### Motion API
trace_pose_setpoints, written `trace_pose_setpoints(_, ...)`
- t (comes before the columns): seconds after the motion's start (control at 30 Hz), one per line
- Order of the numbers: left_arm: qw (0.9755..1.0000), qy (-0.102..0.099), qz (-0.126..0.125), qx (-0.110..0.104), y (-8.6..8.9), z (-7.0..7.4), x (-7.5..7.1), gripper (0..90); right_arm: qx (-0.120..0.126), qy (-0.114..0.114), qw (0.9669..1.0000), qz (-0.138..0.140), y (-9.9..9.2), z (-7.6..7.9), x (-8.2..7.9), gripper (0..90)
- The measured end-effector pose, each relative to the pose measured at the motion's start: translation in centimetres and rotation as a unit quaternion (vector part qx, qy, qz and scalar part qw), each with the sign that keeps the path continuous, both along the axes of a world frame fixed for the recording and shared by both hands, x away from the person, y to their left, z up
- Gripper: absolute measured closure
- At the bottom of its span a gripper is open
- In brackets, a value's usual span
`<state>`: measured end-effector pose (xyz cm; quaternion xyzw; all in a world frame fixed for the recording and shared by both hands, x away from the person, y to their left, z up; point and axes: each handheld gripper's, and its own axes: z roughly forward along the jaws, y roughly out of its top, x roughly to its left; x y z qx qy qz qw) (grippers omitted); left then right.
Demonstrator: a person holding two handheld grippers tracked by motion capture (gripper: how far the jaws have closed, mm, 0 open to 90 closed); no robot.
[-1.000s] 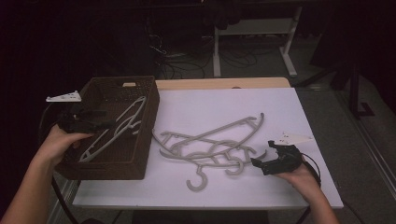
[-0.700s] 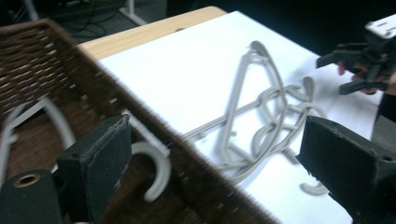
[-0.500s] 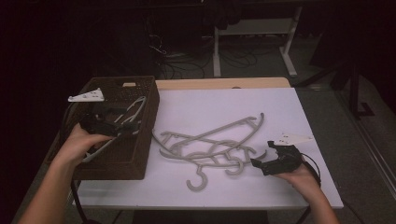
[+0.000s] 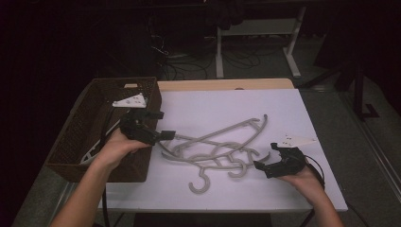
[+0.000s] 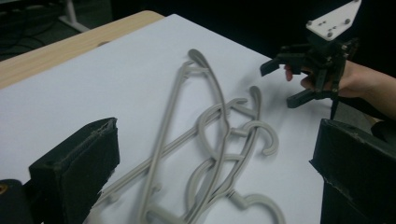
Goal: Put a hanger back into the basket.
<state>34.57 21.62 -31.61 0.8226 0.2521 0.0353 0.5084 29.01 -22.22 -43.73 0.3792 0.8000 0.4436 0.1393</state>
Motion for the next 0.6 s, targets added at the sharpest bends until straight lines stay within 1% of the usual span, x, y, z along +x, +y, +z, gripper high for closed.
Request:
trace_pose_setpoints(0.2,0.9998,0.000,-0.021,0.006,-2.9,-1.1,-0.1,0.0,-0.001,0.001,1.0000,0.001,0.0,0.0,0.0,1.0)
trace_pose_setpoints(0.33,0.9993,0.006,-0.034,0.013,-4.7,-2.4,-0.1,0.0,-0.001,0.001,1.0000,0.002,0.0,0.0,0.0,1.0)
trace_pose_setpoints(0.47,0.9986,0.010,-0.042,0.031,-6.0,-4.1,0.2,0.0,-0.003,0.001,1.0000,0.003,0.0,-0.1,0.0,1.0)
trace_pose_setpoints(0.53,0.9978,0.018,-0.045,0.045,-6.6,-5.1,0.5,0.0,-0.004,0.001,1.0000,0.004,0.0,-0.1,0.0,1.0)
trace_pose_setpoints(0.6,0.9973,0.019,-0.046,0.055,-7.1,-5.9,0.8,0.0,-0.004,0.000,1.0000,0.005,0.1,-0.1,0.0,1.0)
